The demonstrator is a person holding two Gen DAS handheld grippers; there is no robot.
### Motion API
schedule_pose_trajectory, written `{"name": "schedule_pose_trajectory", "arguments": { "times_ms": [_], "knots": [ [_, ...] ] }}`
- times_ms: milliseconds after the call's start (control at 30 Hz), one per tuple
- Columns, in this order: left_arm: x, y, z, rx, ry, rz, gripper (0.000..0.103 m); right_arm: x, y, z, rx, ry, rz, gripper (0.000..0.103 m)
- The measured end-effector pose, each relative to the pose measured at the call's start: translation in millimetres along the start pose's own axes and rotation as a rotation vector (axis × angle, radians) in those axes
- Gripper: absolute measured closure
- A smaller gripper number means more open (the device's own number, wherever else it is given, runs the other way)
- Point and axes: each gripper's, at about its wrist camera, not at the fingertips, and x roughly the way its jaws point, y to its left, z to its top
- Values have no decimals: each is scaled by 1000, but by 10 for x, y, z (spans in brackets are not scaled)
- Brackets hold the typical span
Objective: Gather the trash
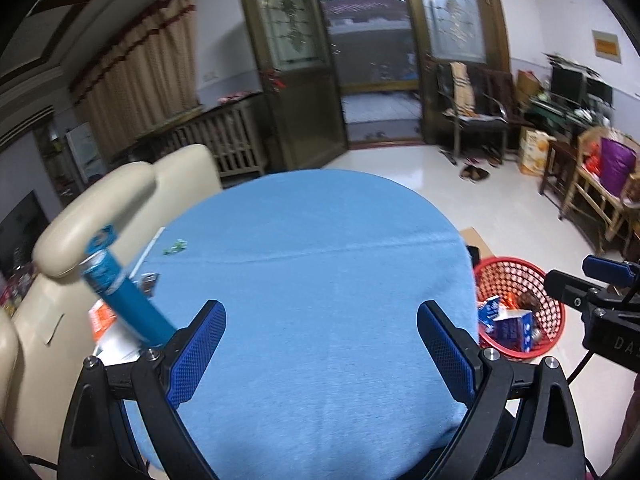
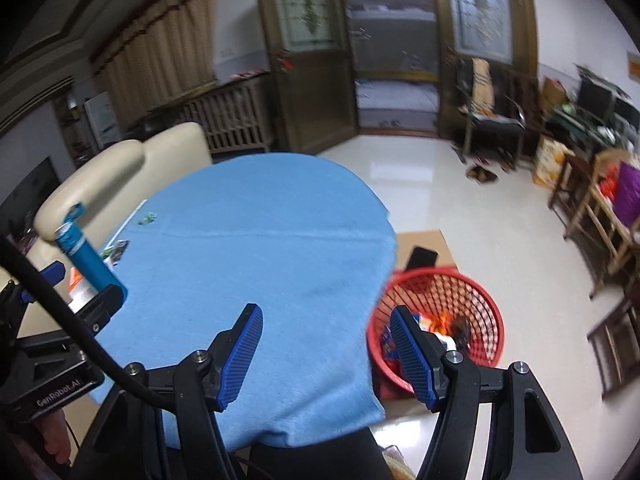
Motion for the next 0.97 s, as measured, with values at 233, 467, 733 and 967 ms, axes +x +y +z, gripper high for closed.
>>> {"name": "schedule_pose_trajectory", "arguments": {
  "times_ms": [233, 467, 733, 967],
  "knots": [
    [261, -151, 42, 45, 56, -68, 7, 123, -69, -17, 54, 33, -68, 33],
    [403, -133, 60, 53, 90, -92, 7, 259, -59, -22, 90, 70, -99, 33],
    [549, -38, 130, 53, 100, -124, 7, 319, 14, 74, 104, 62, -134, 33],
    [897, 345, 99, -56, 124, -104, 7, 634, 284, 272, 75, 26, -67, 33]
  ]
}}
